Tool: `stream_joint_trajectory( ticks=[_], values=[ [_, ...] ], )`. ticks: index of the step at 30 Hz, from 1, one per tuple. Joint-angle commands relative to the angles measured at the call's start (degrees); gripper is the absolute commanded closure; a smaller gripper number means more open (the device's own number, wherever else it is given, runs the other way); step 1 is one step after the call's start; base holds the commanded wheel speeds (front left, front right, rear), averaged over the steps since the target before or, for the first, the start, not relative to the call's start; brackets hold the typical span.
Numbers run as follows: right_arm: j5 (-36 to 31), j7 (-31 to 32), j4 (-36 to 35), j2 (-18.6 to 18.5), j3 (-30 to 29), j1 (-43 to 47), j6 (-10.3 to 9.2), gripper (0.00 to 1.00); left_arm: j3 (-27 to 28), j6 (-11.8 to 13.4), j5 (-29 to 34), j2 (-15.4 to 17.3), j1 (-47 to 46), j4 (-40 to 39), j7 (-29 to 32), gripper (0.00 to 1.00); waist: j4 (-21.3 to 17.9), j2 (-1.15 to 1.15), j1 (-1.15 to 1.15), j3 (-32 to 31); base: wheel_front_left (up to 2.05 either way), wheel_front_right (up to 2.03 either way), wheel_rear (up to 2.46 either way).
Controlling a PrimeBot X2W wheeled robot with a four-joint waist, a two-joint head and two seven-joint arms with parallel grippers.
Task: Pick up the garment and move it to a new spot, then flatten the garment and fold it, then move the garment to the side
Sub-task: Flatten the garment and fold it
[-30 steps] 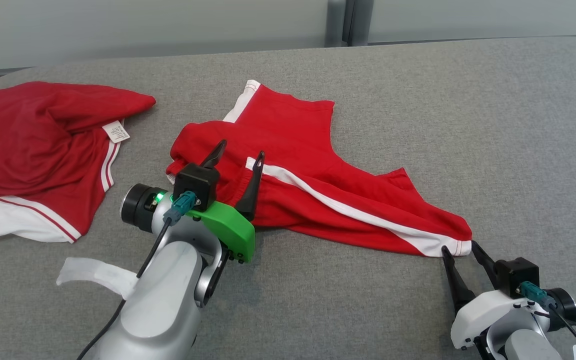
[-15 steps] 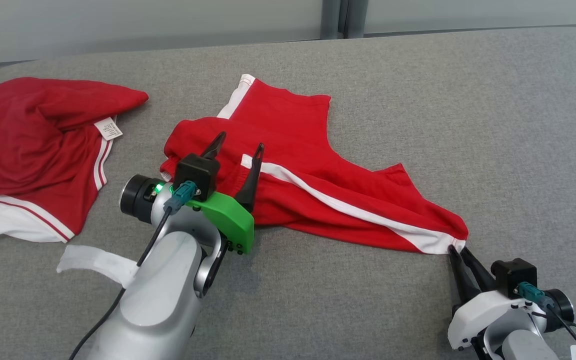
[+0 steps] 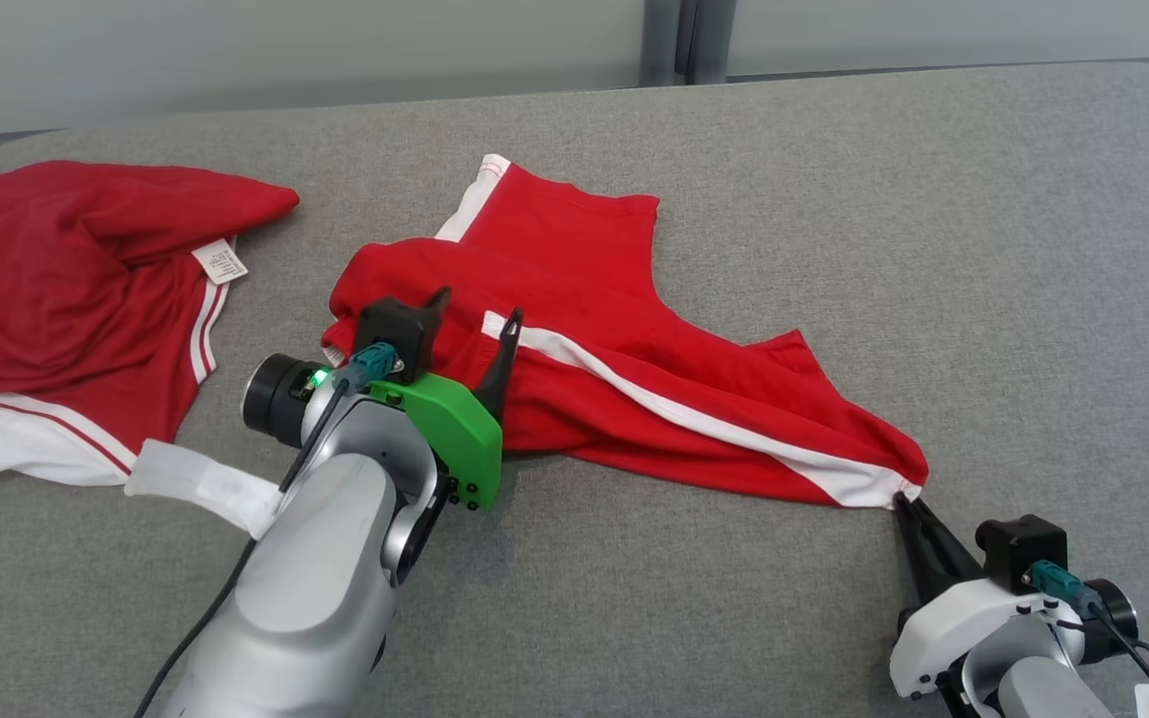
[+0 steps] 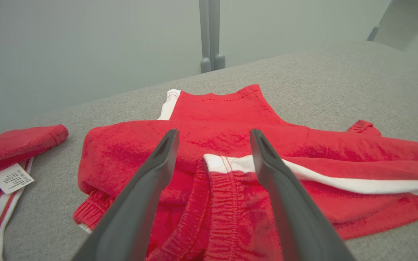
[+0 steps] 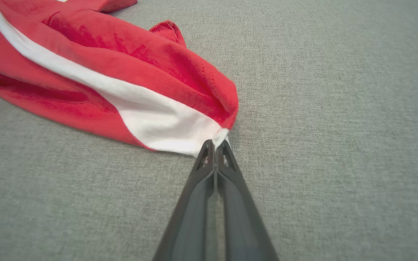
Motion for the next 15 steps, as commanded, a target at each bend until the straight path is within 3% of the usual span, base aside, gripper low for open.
stream_joint_trajectory(
  ticks=[1, 6, 15],
  values=[
    [0.3, 0.0, 0.1, -0.4, 0.3, -0.7, -0.07, 1.00, -0.3, -0.8, -1.0, 0.1, -1.4, 0.8, 1.4, 0.00, -0.1, 0.00, 0.00, 0.0, 0.00, 0.00, 0.00],
    [0.6, 0.0, 0.1, -0.7, 1.0, -1.3, -0.07, 1.00, -0.4, -2.4, -5.5, -0.4, -3.8, 3.2, 7.4, 0.00, -0.5, 0.00, 0.00, 0.4, 0.00, 0.00, 0.00],
    [0.9, 0.0, -0.2, -0.7, 1.3, -0.8, -0.07, 1.00, -2.4, -2.9, -8.2, -0.6, -9.0, 7.3, 19.9, 0.00, -1.2, 0.00, 0.00, 0.9, 0.00, 0.00, 0.00]
  ],
)
